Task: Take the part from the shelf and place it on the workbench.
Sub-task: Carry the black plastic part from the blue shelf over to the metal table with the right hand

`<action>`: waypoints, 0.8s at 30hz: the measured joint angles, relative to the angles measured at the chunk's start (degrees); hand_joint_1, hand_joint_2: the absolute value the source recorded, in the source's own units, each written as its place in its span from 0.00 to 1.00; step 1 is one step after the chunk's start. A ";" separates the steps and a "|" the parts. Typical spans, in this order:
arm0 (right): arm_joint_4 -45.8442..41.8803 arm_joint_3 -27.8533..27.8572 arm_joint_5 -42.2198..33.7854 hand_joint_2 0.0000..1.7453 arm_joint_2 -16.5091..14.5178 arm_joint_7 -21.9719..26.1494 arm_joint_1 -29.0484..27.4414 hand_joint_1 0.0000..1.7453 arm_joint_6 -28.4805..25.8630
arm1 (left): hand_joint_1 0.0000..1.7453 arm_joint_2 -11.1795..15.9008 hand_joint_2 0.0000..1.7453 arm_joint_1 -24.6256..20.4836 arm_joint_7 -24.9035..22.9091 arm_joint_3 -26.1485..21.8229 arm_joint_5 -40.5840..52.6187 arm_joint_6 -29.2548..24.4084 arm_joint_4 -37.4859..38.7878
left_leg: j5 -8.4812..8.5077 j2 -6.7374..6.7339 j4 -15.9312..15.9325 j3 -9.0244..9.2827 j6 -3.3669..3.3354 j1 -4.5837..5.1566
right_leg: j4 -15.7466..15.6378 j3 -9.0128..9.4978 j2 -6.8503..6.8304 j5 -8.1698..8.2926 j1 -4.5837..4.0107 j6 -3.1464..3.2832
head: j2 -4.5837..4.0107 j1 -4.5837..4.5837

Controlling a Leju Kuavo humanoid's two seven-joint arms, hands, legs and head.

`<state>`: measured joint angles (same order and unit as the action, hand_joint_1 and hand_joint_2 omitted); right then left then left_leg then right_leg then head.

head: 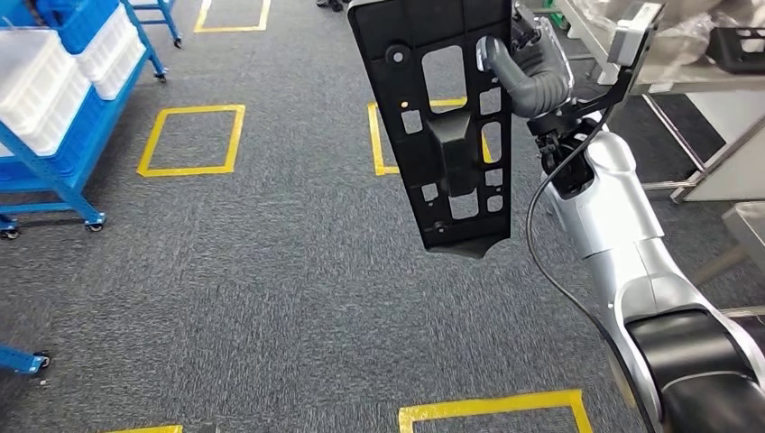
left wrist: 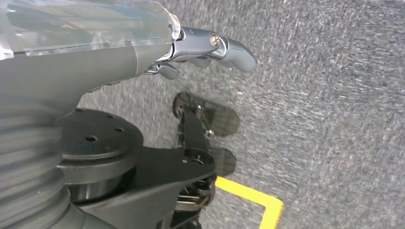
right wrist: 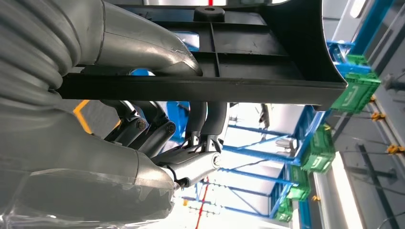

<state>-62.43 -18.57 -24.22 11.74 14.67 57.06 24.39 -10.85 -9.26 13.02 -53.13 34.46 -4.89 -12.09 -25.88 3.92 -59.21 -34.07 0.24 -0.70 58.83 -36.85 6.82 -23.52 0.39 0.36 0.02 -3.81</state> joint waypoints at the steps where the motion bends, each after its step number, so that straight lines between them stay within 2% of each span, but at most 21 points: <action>1: 0.01 0.02 0.04 1.00 0.03 -0.02 0.00 1.00 -0.04 | 0.00 0.00 1.00 0.01 -0.01 -0.01 -0.03 -0.02 0.00 | -0.18 -0.14 0.27 0.24 -0.17 0.09 | -0.04 -0.21 0.64 0.13 0.13 -0.36 | 0.00 0.00; 2: 0.01 0.07 0.08 1.00 0.16 -0.04 -0.05 1.00 -0.12 | 0.00 -0.02 1.00 0.00 -0.01 -0.01 -0.07 -0.03 0.00 | -0.05 -0.79 0.46 0.28 -0.48 0.17 | -0.21 -0.33 1.27 0.32 0.25 -0.78 | 0.00 -0.01; 3: -0.01 0.13 0.09 1.00 0.30 -0.04 -0.09 1.00 -0.22 | 0.00 -0.04 1.00 -0.05 0.01 -0.02 -0.10 -0.05 0.00 | 0.16 -1.52 0.86 0.45 -0.90 0.19 | -0.12 -0.49 0.86 0.26 0.28 -1.05 | 0.00 0.00; 4: -0.02 0.17 0.10 1.00 0.47 -0.04 -0.05 1.00 -0.30 | 0.00 -0.07 1.00 -0.11 0.03 -0.02 -0.13 -0.06 0.00 | 0.42 -2.26 1.33 0.65 -1.30 0.16 | 0.62 -0.92 -0.42 -0.29 0.21 -1.28 | 0.00 0.01; 6: -0.03 0.20 0.11 1.00 0.66 0.00 0.02 1.00 -0.37 | 0.00 -0.09 1.00 -0.16 0.08 -0.02 -0.11 -0.06 0.00 | 0.79 -3.67 2.02 0.92 -1.84 0.14 | 5.62 -3.31 -4.35 -3.12 0.11 -1.59 | -0.01 0.02; 7: -0.02 0.20 0.11 1.00 0.69 0.02 -0.08 1.00 -0.33 | 0.00 -0.08 1.00 -0.11 0.09 -0.02 -0.09 -0.05 0.00 | 0.80 -4.31 2.09 0.94 -1.91 0.19 | 9.49 -5.19 -5.63 -4.93 0.19 -1.79 | -0.01 0.02; 8: -0.01 0.20 0.10 1.00 0.69 0.04 -0.32 1.00 -0.29 | 0.00 -0.07 1.00 -0.04 0.09 -0.02 -0.07 -0.05 0.00 | 0.75 -5.00 2.09 0.93 -1.91 0.23 | 13.16 -7.02 -6.19 -6.26 0.34 -1.98 | -0.01 0.02; 9: 0.01 0.20 0.09 1.00 0.70 0.04 -0.63 1.00 -0.25 | 0.00 -0.07 1.00 0.01 0.09 -0.02 -0.04 -0.04 0.00 | 0.67 -5.73 2.08 0.95 -1.88 0.24 | 15.34 -8.16 -6.43 -6.68 0.52 -2.14 | -0.01 0.02; 10: 0.02 0.20 0.09 1.00 0.70 0.04 -0.90 1.00 -0.21 | 0.00 -0.06 1.00 0.05 0.09 -0.02 -0.01 -0.03 0.00 | 0.56 -6.46 2.07 0.98 -1.81 0.25 | 15.35 -8.21 -6.63 -6.03 0.68 -2.28 | -0.01 0.02; 11: 0.02 0.20 0.09 1.00 0.70 0.05 -1.07 1.00 -0.19 | 0.00 -0.05 1.00 0.06 0.09 -0.02 0.01 -0.01 0.00 | 0.44 -7.17 2.05 1.07 -1.69 0.25 | 12.89 -6.98 -7.00 -4.42 0.79 -2.37 | 0.00 0.02; 13: -0.04 0.21 0.08 1.00 0.72 0.11 -1.14 1.00 -0.23 | 0.00 -0.05 1.00 0.04 0.10 -0.02 0.09 0.07 0.00 | 0.06 -8.42 1.99 1.39 -1.29 0.40 | 4.49 -2.50 -9.16 -0.91 0.59 -2.28 | 0.00 0.02; 14: -0.07 0.21 0.08 1.00 0.71 0.15 -1.14 1.00 -0.28 | 0.00 -0.04 1.00 0.01 0.10 -0.02 0.11 0.09 0.00 | -0.15 -8.92 1.96 1.57 -1.03 0.55 | 1.26 -0.82 -10.05 0.06 0.34 -2.02 | 0.00 0.01; 15: -0.09 0.20 0.08 1.00 0.73 0.18 -1.14 1.00 -0.34 | 0.00 -0.03 1.00 -0.01 0.10 -0.02 0.14 0.09 0.00 | -0.36 -9.44 1.93 1.75 -0.75 0.70 | -0.45 0.05 -10.58 0.35 0.07 -1.71 | 0.00 0.01; 16: -0.09 0.20 0.08 1.00 0.80 0.20 -1.15 1.00 -0.42 | 0.00 -0.02 1.00 -0.05 0.10 -0.02 0.14 0.09 0.00 | -0.52 -9.97 1.95 1.90 -0.44 0.84 | -0.82 0.14 -10.38 0.14 -0.21 -1.36 | 0.00 0.01; 18: -0.10 0.22 0.07 1.00 0.97 0.16 -1.11 1.00 -0.50 | 0.00 -0.01 1.00 -0.15 0.08 -0.02 0.11 0.08 0.00 | -0.98 -10.86 1.87 2.22 0.25 0.77 | -0.94 0.15 -8.89 0.22 -0.12 -0.64 | 0.00 0.01; 19: -0.10 0.24 0.05 1.00 1.03 0.14 -0.98 1.00 -0.48 | 0.00 -0.01 1.00 -0.20 0.07 -0.02 0.09 0.07 0.00 | -1.64 -10.21 1.16 2.09 0.55 0.65 | -1.07 0.30 -8.22 0.26 0.02 -0.27 | 0.00 0.01; 20: -0.10 0.23 0.01 1.00 1.04 0.11 -0.82 1.00 -0.41 | 0.00 -0.01 1.00 -0.22 0.07 -0.02 0.07 0.06 0.00 | -2.81 -8.95 -0.64 1.44 0.77 0.50 | -1.22 0.48 -7.61 0.31 0.17 0.11 | 0.00 -0.01; 22: -0.02 0.20 -0.07 1.00 1.01 0.09 -0.55 1.00 -0.17 | 0.00 -0.01 1.00 -0.09 0.07 -0.01 0.03 0.03 0.00 | -6.39 -5.71 -7.83 -1.85 0.95 0.26 | -1.30 0.65 -6.39 0.30 0.21 0.69 | 0.00 -0.02; 23: 0.06 0.15 -0.10 1.00 0.98 0.08 -0.53 1.00 -0.03 | 0.00 -0.01 1.00 0.03 0.07 -0.01 0.00 0.01 0.00 | -7.99 -4.87 -12.09 -4.03 0.98 0.22 | -1.28 0.65 -5.64 0.29 0.08 0.84 | 0.00 -0.03; 24: 0.17 0.10 -0.11 1.00 0.95 0.06 -0.55 1.00 0.09 | 0.00 0.01 1.00 0.15 0.08 -0.01 -0.03 -0.01 0.00 | -8.75 -4.47 -15.21 -5.80 0.96 0.21 | -1.25 0.66 -4.78 0.27 -0.04 0.91 | 0.00 -0.03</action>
<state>-62.26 -18.47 -24.33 12.69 14.73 56.51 24.48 -10.85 -9.11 13.10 -53.15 34.42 -4.90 -12.09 -34.63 -0.55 -74.42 -39.87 1.19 -0.49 57.58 -36.20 2.04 -23.25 0.35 1.27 0.02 -3.84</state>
